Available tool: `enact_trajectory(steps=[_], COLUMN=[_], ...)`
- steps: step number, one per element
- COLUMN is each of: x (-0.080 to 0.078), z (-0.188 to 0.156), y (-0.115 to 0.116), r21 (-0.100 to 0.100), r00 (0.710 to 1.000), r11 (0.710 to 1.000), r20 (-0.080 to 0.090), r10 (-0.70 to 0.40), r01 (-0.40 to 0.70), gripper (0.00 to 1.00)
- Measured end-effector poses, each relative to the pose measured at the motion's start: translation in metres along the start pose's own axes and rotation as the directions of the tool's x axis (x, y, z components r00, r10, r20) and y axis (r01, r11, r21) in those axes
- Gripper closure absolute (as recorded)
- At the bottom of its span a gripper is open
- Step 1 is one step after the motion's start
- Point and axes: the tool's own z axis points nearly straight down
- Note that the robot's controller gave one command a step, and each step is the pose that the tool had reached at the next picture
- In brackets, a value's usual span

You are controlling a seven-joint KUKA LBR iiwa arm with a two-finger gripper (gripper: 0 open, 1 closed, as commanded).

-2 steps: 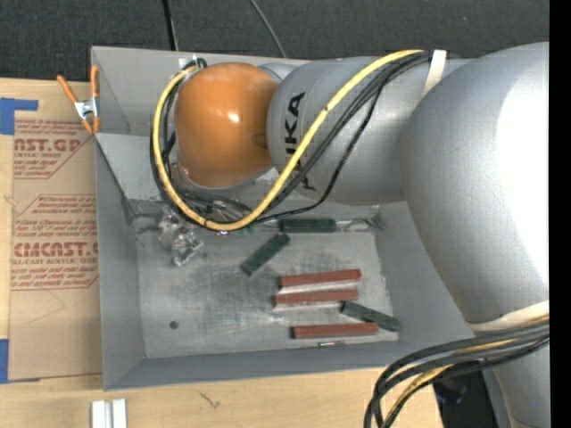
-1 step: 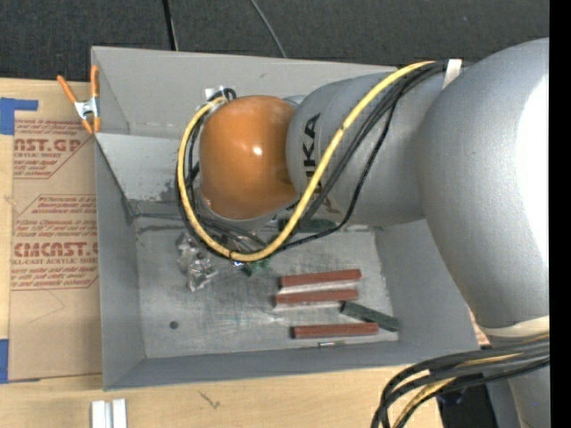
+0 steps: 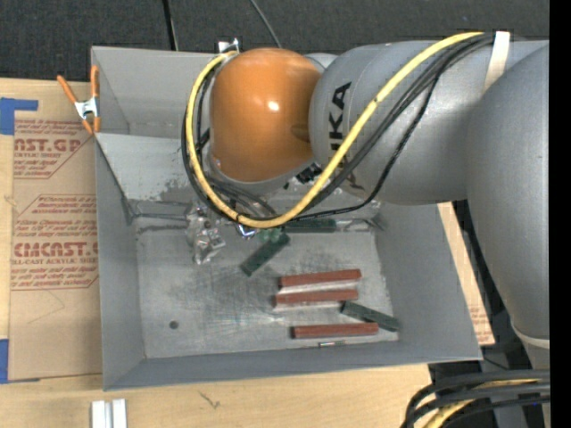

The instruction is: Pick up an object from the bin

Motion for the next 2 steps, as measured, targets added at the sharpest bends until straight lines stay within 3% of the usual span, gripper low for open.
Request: enact_trajectory(steps=[1, 2], x=[0.011, 0.034], z=[0.007, 0.05], y=[-0.035, -0.02], r21=[0.005, 0.0], r00=[0.96, 0.953], r11=[0.96, 0.953], r20=[0.015, 0.004], r10=[-0.279, -0.303], r01=[0.279, 0.303], gripper=[1.0, 0.0])
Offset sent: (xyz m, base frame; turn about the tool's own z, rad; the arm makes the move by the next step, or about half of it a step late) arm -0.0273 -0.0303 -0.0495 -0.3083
